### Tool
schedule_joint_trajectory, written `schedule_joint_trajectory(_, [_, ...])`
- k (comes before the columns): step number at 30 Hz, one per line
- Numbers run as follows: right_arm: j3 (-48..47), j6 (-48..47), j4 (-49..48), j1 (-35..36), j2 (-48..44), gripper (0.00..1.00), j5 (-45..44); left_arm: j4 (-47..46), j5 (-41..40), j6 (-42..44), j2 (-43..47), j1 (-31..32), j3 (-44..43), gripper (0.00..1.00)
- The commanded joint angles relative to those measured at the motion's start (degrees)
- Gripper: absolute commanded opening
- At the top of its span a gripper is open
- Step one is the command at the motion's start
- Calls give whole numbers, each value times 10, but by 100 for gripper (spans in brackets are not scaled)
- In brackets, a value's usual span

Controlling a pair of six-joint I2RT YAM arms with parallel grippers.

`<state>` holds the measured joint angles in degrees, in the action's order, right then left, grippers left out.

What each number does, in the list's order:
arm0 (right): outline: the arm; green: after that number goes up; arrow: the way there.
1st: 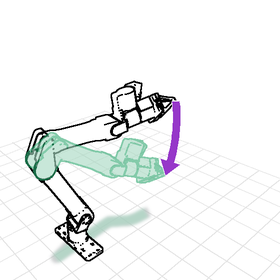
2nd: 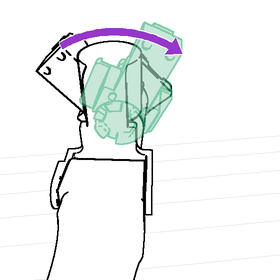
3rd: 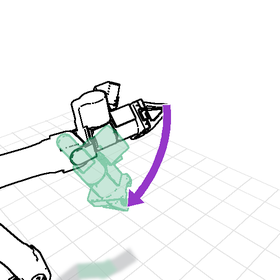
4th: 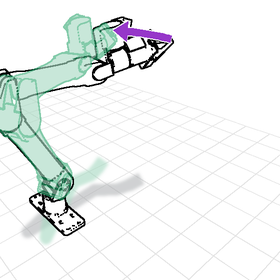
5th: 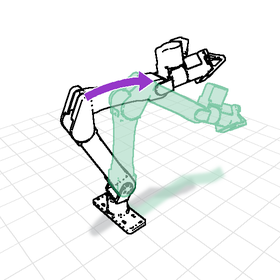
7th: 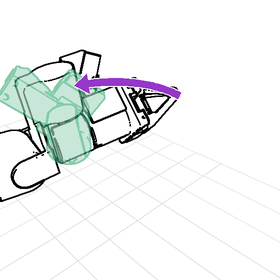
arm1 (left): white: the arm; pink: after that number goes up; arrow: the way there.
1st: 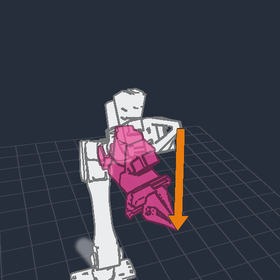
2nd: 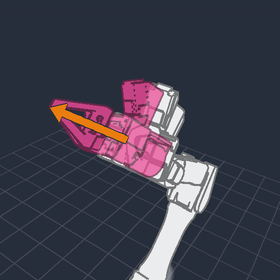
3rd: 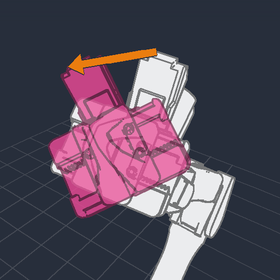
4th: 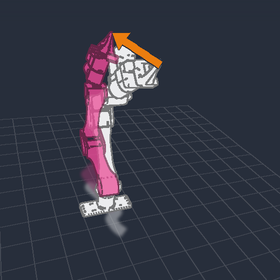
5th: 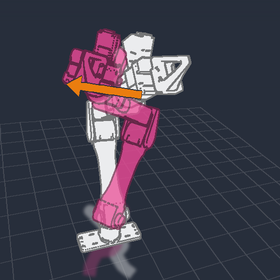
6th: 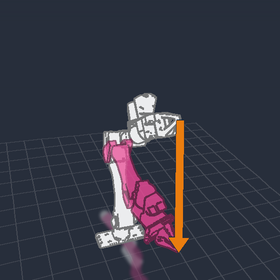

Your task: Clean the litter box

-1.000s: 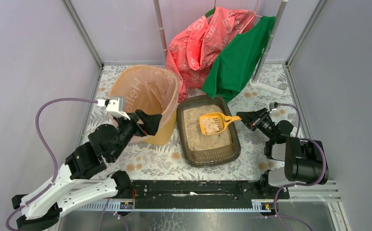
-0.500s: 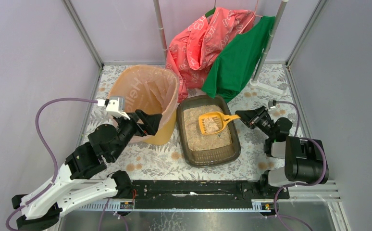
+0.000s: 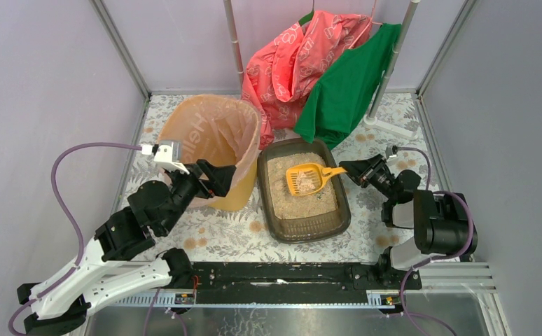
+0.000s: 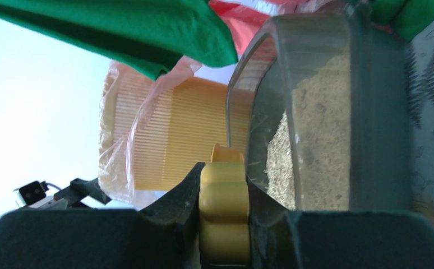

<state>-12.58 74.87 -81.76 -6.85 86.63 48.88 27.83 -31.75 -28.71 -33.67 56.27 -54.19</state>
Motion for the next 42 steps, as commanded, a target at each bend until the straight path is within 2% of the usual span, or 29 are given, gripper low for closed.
schedule_joint_trajectory(1, [-12, 12, -59, 23, 3, 0, 0, -27, -12, 7, 10, 3, 1, 99])
schedule_joint_trajectory(3, [1, 1, -44, -7, -13, 0, -21, -19, -9, 3, 7, 4, -4, 99])
schedule_joint_trajectory(5, [-27, -37, 19, 40, -17, 0, -16, -19, -12, -1, 10, 3, 1, 99])
schedule_joint_trajectory(6, [-23, -34, 17, 45, -24, 0, -22, -27, -13, 2, 13, 4, 7, 99])
schedule_joint_trajectory(8, [-7, -33, 26, 1, -47, 0, -30, -21, -10, 4, 11, 4, 3, 99])
schedule_joint_trajectory(11, [-33, -70, 86, 45, -60, 0, -24, -23, -16, 2, 12, 4, 3, 99])
schedule_joint_trajectory(12, [-21, -57, 71, 26, -72, 0, -29, -27, -14, 6, 14, 4, 7, 99])
schedule_joint_trajectory(14, [-7, -72, 105, -2, -92, 0, -41, -17, -14, 5, 12, 4, -1, 99])
schedule_joint_trajectory(16, [-36, -108, 159, 48, -85, 0, -30, -19, -16, 1, 16, 3, 5, 99])
schedule_joint_trajectory(17, [-30, -91, 132, 47, -85, 0, -31, -25, -17, 4, 19, 4, 10, 99])
schedule_joint_trajectory(19, [-3, -69, 107, -4, -93, 0, -36, -15, -16, 3, 18, 4, 3, 99])
schedule_joint_trajectory(22, [-29, -80, 111, 48, -71, 0, -23, -11, -25, 5, 29, 3, 7, 99])
schedule_joint_trajectory(23, [-14, -55, 72, 38, -70, 0, -27, -16, -25, 9, 31, 3, 10, 99])
schedule_joint_trajectory(25, [-2, -48, 64, 2, -73, 0, -37, -4, -23, 7, 27, 4, 0, 99])
schedule_joint_trajectory(28, [-28, -83, 112, 55, -68, 0, -22, -19, -25, 7, 32, 3, 9, 99])
schedule_joint_trajectory(30, [-19, -106, 155, -3, -94, 0, -22, -15, -19, 7, 30, 4, 7, 99])
schedule_joint_trajectory(32, [-37, -137, 199, 27, -101, 0, -15, -7, -22, 3, 31, 4, 4, 99])
schedule_joint_trajectory(33, [-42, -132, 202, 36, -102, 0, -9, -12, -26, 5, 34, 4, 10, 99])
schedule_joint_trajectory(34, [-33, -118, 183, 27, -110, 0, -15, -17, -27, 9, 35, 3, 14, 99])
schedule_joint_trajectory(36, [-24, -131, 214, -7, -125, 0, -29, -12, -27, 11, 31, 3, 9, 99])
schedule_joint_trajectory(38, [-47, -145, 228, 23, -111, 0, -12, -15, -26, 8, 31, 4, 11, 99])
schedule_joint_trajectory(40, [-37, -116, 192, 11, -111, 0, -10, -25, -23, 12, 30, 3, 14, 99])
schedule_joint_trajectory(42, [-41, -138, 218, 17, -110, 0, -24, -19, -22, 12, 26, 4, 10, 99])
